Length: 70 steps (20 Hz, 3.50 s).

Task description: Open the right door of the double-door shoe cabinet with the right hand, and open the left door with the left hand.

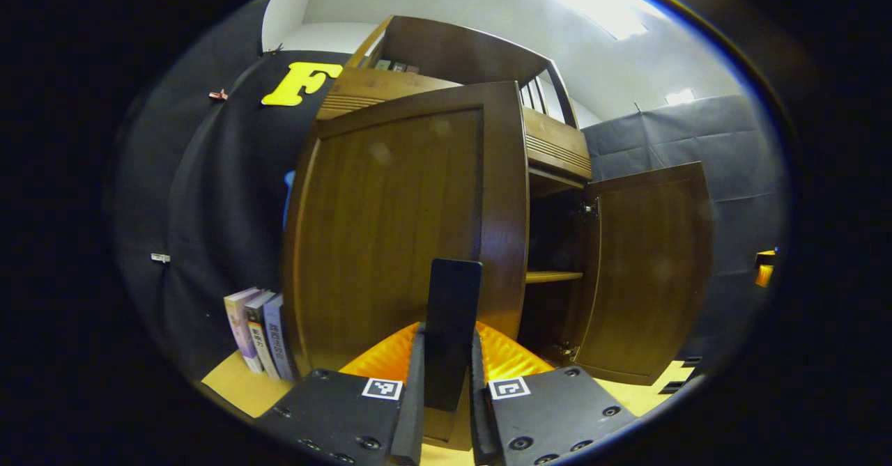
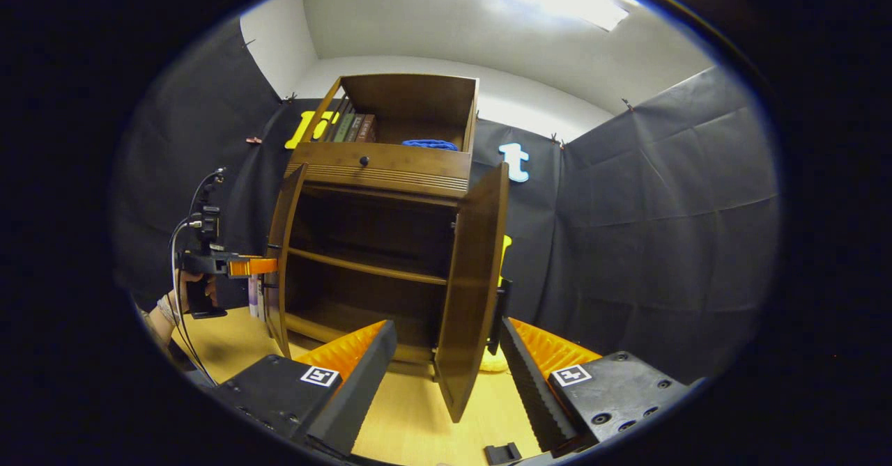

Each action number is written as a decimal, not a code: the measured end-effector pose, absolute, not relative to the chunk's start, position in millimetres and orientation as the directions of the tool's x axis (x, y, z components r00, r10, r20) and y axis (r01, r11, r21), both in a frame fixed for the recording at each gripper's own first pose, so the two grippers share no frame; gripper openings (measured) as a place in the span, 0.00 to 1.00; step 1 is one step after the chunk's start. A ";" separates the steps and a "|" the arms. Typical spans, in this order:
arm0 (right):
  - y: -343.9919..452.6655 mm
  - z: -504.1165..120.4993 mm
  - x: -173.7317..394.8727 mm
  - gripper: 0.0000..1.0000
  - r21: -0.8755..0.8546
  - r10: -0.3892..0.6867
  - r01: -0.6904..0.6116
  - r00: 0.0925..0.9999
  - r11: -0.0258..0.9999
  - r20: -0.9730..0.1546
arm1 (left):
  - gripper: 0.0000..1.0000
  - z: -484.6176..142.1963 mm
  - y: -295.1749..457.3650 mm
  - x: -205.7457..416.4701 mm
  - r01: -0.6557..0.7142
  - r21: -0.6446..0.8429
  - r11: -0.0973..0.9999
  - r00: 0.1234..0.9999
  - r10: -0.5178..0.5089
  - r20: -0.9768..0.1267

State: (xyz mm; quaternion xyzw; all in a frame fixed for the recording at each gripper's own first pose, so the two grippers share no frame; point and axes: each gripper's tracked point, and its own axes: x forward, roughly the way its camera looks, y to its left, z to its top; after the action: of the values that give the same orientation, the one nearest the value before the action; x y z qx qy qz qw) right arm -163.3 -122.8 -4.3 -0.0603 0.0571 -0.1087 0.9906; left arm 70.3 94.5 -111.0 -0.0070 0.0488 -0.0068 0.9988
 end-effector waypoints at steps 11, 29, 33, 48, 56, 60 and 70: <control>-44.0 -19.2 -119.9 0.95 -0.022 0.002 -0.004 0.996 1.000 -0.089 | 0.14 -83.7 236.9 -27.4 -0.304 0.037 0.952 0.950 0.306 -0.063; -24.3 -46.3 -93.1 0.95 0.029 0.072 -0.069 0.989 0.997 -0.130 | 0.23 -86.2 239.0 -44.3 -0.265 0.065 0.962 0.956 0.271 -0.109; -29.3 -47.5 -88.1 0.95 0.003 0.052 -0.052 0.990 0.999 -0.130 | 0.21 -78.6 232.3 -53.6 -0.266 0.079 0.961 0.955 0.274 -0.109; -28.3 -39.9 -66.9 0.96 -0.002 0.022 -0.022 0.982 1.000 -0.189 | 0.18 -25.7 90.5 -65.7 -0.056 0.036 0.998 0.994 0.059 -0.097; -22.8 -1.4 -70.0 0.97 -0.036 0.013 -0.018 0.991 0.999 -0.136 | 0.96 -12.9 22.5 -23.4 -0.016 0.085 0.996 1.000 0.018 -0.020; -16.4 3.7 -70.3 0.96 -0.026 0.051 -0.055 0.988 0.998 -0.143 | 0.94 -17.0 -2.1 -12.3 0.010 0.098 0.995 0.998 -0.004 -0.068; -23.1 21.7 -62.2 0.97 -0.007 0.035 -0.036 0.991 0.999 -0.125 | 0.94 -11.7 -8.4 -27.2 0.006 0.072 0.997 1.000 -0.005 -0.023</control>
State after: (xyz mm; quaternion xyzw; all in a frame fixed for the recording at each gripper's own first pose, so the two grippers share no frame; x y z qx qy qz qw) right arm -62.2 -23.1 21.7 -0.0044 0.0628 0.0179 0.9979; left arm -27.2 -8.4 -11.7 0.0362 0.0114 -0.0028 0.9993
